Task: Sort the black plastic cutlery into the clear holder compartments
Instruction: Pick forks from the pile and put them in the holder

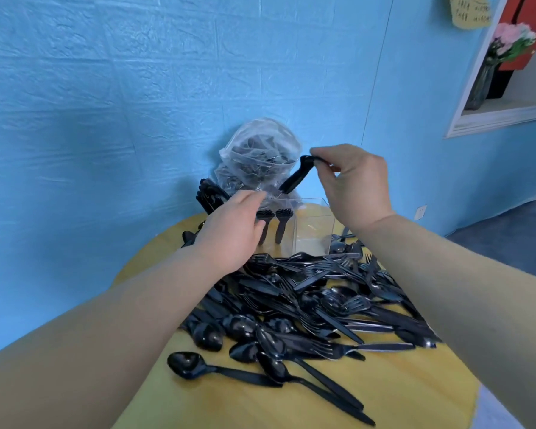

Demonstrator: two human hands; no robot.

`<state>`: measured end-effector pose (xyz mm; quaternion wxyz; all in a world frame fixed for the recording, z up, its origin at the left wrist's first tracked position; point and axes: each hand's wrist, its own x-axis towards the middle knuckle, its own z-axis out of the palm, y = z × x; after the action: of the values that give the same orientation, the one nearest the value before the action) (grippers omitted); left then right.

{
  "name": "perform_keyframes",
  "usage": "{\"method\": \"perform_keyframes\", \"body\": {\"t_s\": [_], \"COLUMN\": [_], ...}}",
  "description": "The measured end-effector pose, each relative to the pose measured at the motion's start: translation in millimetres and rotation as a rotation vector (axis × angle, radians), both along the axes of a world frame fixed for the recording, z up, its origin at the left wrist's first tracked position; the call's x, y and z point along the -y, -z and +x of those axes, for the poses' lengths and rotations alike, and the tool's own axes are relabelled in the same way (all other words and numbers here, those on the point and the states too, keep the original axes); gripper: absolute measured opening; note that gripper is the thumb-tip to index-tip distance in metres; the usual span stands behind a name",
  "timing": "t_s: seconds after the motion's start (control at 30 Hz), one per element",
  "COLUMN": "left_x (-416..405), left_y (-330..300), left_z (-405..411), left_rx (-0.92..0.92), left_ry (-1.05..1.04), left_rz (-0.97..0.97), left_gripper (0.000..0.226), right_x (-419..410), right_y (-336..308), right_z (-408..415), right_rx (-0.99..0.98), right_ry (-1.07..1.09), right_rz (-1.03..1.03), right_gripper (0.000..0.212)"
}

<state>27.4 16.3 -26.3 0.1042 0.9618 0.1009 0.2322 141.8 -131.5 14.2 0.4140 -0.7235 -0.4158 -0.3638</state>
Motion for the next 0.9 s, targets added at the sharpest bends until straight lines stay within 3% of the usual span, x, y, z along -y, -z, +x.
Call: {"method": "perform_keyframes", "body": {"t_s": [0.13, 0.3, 0.43, 0.73, 0.9], "left_x": [-10, -20, -24, -25, -23], "left_y": [9, 27, 34, 37, 36], "left_z": [20, 32, 34, 35, 33], "left_rx": [-0.030, -0.071, -0.037, -0.026, -0.018], "left_ry": [0.033, 0.055, 0.067, 0.068, 0.071], "left_rz": [0.051, 0.059, 0.062, 0.059, 0.045], "left_gripper": [0.050, 0.048, 0.053, 0.055, 0.053], "right_x": [-24, -33, -35, -32, -26], "right_y": [25, 46, 52, 62, 66], "right_z": [23, 33, 29, 34, 33], "right_rx": [0.092, -0.110, -0.247, 0.109, -0.008], "right_ry": [-0.034, -0.106, -0.144, -0.090, -0.035], "right_rz": [-0.162, -0.426, -0.558, -0.588, -0.733], "right_gripper": [0.019, 0.022, 0.050, 0.021, 0.045]}}
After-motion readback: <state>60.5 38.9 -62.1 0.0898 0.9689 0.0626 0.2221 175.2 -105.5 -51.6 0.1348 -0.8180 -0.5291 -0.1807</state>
